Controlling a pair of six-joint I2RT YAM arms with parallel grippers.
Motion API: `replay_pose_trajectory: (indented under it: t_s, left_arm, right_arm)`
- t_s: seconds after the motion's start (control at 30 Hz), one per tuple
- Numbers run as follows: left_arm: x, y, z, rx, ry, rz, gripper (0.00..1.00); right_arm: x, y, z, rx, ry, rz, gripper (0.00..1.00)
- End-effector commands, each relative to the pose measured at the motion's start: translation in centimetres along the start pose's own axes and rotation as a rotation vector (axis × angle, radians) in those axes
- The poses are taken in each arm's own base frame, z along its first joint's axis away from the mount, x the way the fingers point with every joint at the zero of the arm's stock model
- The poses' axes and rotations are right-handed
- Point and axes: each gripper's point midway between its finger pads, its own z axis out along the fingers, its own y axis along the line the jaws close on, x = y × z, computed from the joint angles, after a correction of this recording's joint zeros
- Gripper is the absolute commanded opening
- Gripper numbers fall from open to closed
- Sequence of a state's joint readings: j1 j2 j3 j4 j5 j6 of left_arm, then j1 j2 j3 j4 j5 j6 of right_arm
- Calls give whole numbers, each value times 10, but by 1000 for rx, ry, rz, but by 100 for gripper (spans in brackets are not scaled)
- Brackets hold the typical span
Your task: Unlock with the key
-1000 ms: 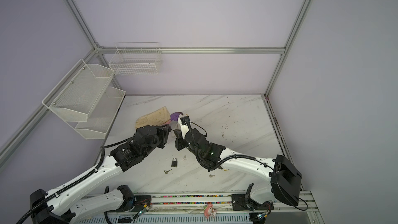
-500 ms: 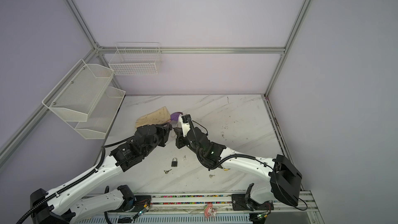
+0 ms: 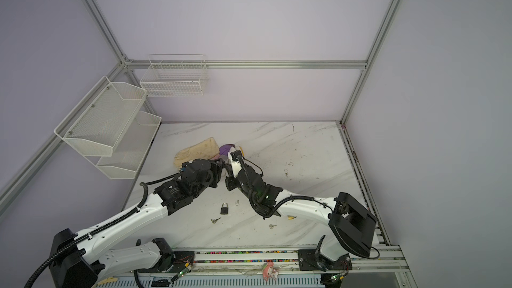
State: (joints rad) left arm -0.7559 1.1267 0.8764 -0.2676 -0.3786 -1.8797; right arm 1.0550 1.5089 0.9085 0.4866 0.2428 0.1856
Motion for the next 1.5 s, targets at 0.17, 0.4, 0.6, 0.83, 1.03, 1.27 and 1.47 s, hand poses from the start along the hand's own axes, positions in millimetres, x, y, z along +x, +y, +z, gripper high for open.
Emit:
replay_pose_trajectory:
  t_s: [0.17,0.4,0.6,0.83,1.03,1.27,1.47]
  left_arm:
    - [66,-61,-31,160,287,4,0]
    - [65,-48,-23,149,285,-29,0]
    - [55,-41,-21,130,234,-16,0]
    - [27,-48,-28,129,107,72,0]
    - [8,-47,-40,117,29,188,0]
    - [-1,-27,-41,17,23,481,0]
    - [7,-28,-37,35,50,891,0]
  right_arm:
    - [-74,49,-19,-433,-97,437,0]
    - [-102,38,-35,-429,-114,843,0]
    - [-102,29,-34,-394,-121,934,0]
    - [-76,4,-26,-177,-75,706,1]
    - [-47,-24,-37,-9,-10,581,39]
    - [-41,-51,-61,108,26,454,68]
    - [-37,-66,-66,102,164,339,79]
